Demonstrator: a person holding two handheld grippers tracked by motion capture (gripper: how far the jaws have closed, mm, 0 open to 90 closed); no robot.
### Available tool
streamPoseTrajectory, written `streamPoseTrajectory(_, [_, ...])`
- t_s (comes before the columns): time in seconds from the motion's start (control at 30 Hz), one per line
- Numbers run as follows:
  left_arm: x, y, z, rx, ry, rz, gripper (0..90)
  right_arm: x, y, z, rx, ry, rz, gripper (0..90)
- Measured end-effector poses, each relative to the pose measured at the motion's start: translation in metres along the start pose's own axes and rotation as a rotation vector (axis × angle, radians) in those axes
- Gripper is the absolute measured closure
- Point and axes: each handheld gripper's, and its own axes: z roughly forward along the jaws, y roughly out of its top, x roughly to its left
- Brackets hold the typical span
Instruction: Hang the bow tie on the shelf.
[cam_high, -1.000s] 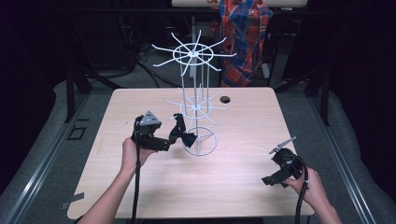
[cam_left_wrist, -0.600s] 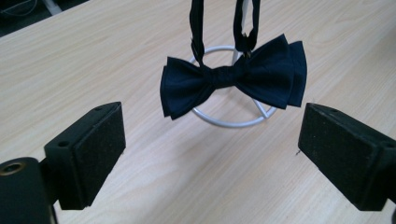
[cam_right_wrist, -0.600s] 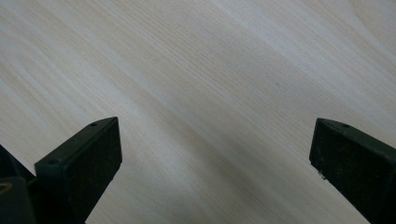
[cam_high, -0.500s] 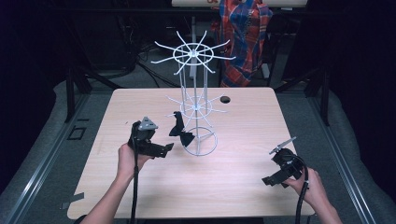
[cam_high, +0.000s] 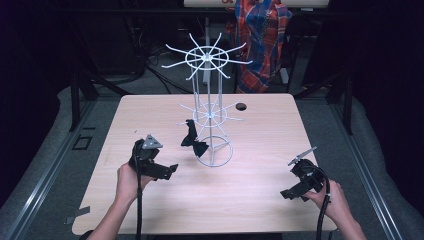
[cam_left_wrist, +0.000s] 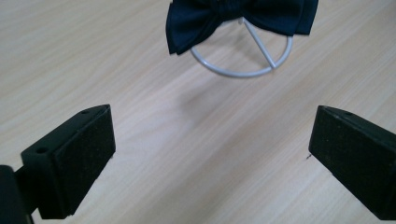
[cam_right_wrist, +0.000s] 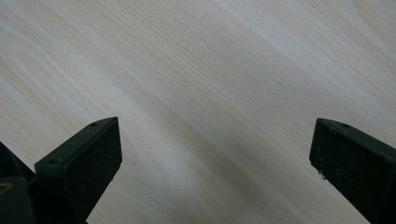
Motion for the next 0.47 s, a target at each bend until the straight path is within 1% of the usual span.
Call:
streamPoseTrajectory(0.07, [0.000,-0.004,0.000,0.020,-0.007,-0.005,0.2,0.000,0.000,0.000,-0.001,0.000,-0.001,2.1])
streamPoseTrajectory(0.1, [0.000,-0.005,0.000,0.022,0.000,-0.004,0.2,0.000,0.000,0.000,-0.001,0.008,-0.001,2.1])
streamPoseTrajectory(0.17, [-0.001,-0.010,-0.001,0.039,-0.001,-0.006,0.2,0.000,0.000,0.000,0.002,-0.001,-0.003,2.1])
streamPoseTrajectory(0.2, [-0.001,-0.012,-0.003,0.046,0.001,-0.007,0.2,0.000,0.000,0.001,-0.004,0.017,0.001,2.1])
streamPoseTrajectory(0.23, [-0.001,-0.014,-0.004,0.046,0.005,-0.010,0.2,0.001,0.000,0.001,-0.005,0.007,0.003,2.1])
streamPoseTrajectory(0.33, [0.001,-0.019,-0.010,0.049,0.015,-0.018,0.1,0.001,-0.001,0.001,-0.008,0.013,0.002,2.1])
streamPoseTrajectory(0.37, [0.002,-0.021,-0.011,0.043,0.020,-0.024,0.0,0.000,0.000,0.000,0.002,-0.005,-0.005,2.1])
streamPoseTrajectory(0.4, [0.003,-0.022,-0.013,0.040,0.023,-0.027,0.1,-0.001,0.000,0.001,0.011,0.011,-0.017,2.1])
streamPoseTrajectory(0.43, [0.004,-0.023,-0.014,0.034,0.027,-0.038,0.1,0.000,0.000,0.001,0.001,0.021,-0.006,2.1])
streamPoseTrajectory(0.47, [0.005,-0.024,-0.015,0.033,0.033,-0.038,0.1,0.000,0.001,0.001,0.008,0.019,-0.012,2.1])
